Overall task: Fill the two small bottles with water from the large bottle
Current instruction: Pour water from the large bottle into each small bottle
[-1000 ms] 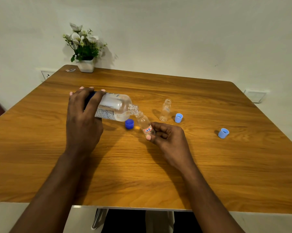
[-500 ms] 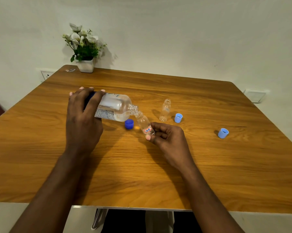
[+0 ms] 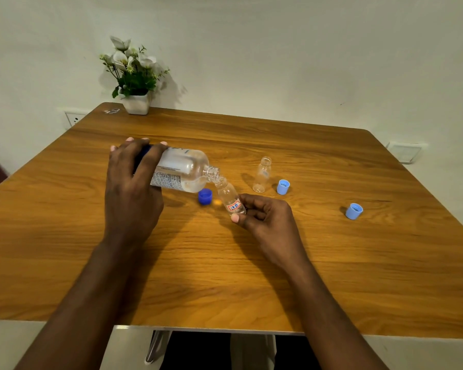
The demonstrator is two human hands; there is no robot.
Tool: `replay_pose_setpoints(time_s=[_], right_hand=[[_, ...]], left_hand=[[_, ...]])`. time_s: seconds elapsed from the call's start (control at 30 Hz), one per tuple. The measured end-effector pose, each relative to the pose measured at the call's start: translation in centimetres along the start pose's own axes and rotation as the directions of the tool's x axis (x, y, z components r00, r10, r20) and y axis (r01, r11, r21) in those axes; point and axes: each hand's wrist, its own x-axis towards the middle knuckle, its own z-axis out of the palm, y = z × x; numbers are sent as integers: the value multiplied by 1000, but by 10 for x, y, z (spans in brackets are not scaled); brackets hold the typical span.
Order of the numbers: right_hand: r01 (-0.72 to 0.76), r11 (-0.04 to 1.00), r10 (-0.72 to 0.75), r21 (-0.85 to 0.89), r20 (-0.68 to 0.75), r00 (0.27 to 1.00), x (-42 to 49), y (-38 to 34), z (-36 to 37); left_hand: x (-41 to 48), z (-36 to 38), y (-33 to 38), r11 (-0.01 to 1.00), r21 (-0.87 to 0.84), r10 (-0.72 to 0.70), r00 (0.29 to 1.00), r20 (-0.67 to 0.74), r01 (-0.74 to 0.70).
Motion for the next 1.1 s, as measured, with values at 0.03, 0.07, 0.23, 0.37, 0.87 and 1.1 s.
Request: replay_pose_setpoints(time_s=[0.03,0.07,0.23,0.37,0.87,1.1], right_hand=[[-1,1000,1,-4,1,1000,0,0,0],[-2,1000,2,-7,1,1000,0,1,0],[-8,1000,8,-6,-2,1000,0,2,1],[0,1000,0,-10,-2,1000,0,1,1],[18,1000,-18,-17,2,1000,-1,-5,0],[10,1000,-9,-10,3,1000,0,-5,0]], left_hand=[[0,0,0,1000,1,-1,1000,0,1],[0,0,0,1000,2,-2,1000,1,2],[1,0,0,1000,-5,-6,1000,7,6],[1,0,-1,1000,-7,-7,1000,14,7],[1,0,0,1000,-4,2,1000,11,-2],[0,0,0,1000,-4,-7,1000,9,7]])
